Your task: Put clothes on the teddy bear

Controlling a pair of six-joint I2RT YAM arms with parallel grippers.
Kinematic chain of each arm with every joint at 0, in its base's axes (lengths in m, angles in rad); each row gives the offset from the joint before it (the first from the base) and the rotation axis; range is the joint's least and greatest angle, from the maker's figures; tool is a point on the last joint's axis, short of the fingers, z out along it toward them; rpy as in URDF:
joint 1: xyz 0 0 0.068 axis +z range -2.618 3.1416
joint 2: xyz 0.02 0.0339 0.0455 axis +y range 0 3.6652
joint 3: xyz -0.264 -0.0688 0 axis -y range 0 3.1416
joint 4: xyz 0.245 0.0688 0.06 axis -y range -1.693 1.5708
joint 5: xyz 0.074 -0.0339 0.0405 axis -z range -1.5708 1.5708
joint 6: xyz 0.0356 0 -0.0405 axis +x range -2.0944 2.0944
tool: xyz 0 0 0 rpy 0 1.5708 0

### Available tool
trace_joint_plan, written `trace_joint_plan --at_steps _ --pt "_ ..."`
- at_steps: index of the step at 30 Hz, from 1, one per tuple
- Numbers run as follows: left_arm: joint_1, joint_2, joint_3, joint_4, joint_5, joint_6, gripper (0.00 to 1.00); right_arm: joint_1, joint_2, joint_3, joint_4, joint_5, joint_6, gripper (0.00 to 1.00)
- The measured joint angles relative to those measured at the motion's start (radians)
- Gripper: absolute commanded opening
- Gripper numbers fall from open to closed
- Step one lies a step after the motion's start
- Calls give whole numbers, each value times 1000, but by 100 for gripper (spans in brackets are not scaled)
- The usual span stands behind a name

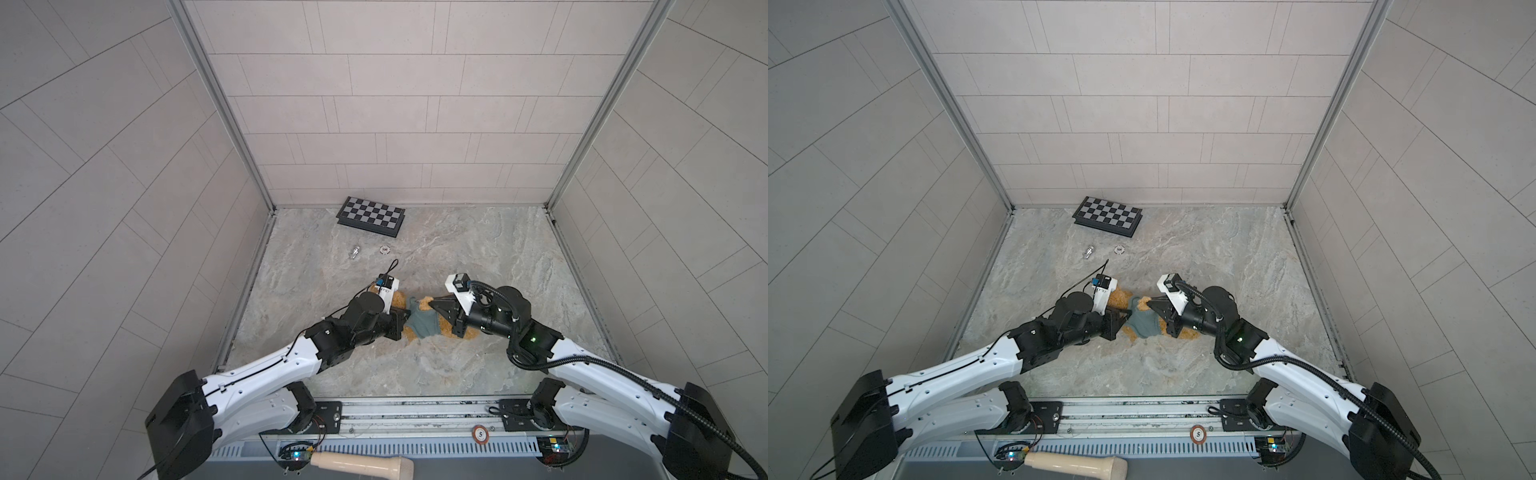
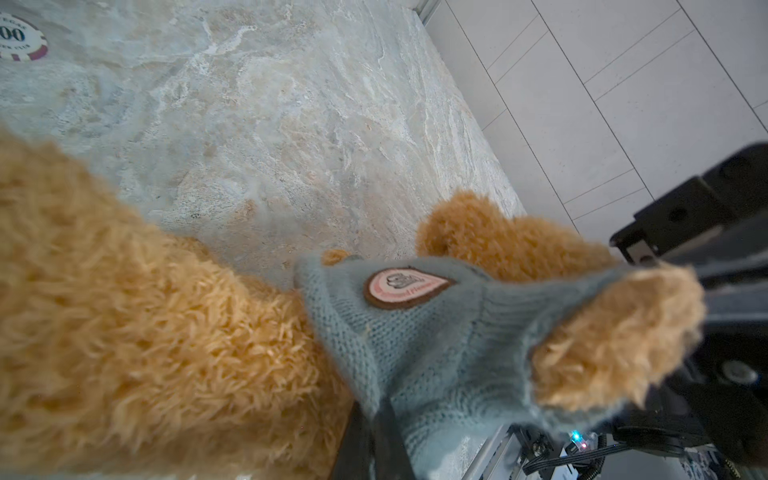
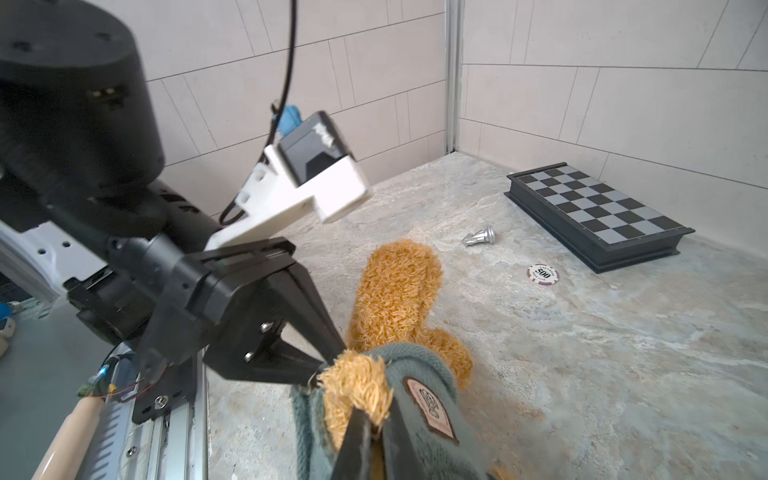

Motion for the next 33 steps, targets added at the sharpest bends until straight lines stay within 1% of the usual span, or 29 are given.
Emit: trace_joint_plan --at_steps 3,7,11,14,18,22,23,24,25,26,27,28,30,33 --pt "-10 -21 -23 57 33 1 0 5 24 25 5 9 3 0" --pt "-30 -23 -24 98 67 6 0 5 10 26 14 28 12 0" --pt "-10 -35 -20 53 21 35 0 3 -51 5 -10 45 31 0" --pt "9 -59 -19 6 -21 53 0 -2 -62 -4 -44 63 46 0" --pt "11 -125 -34 -3 -6 86 0 0 -62 0 -74 105 57 0" --pt "10 -126 -24 -37 23 127 0 33 -62 54 -149 126 40 0" --pt "10 -117 -15 -46 26 135 11 44 -62 72 -170 132 36 0" --pt "10 -109 -8 -53 25 142 25 53 -62 85 -184 138 35 0" --pt "10 -101 1 -68 19 146 45 59 -62 98 -200 157 36 0" --pt "11 -100 0 -98 11 144 56 58 -64 115 -209 184 42 0" --pt "11 -100 -5 -124 5 141 62 56 -66 130 -216 209 49 0" --pt "11 -104 -16 -152 -4 137 62 53 -70 148 -222 239 62 0" --pt "11 -122 -33 -190 -9 134 58 59 -76 174 -229 298 98 0" --pt "2 -166 -47 -196 -6 127 53 106 -71 212 -266 419 164 0"
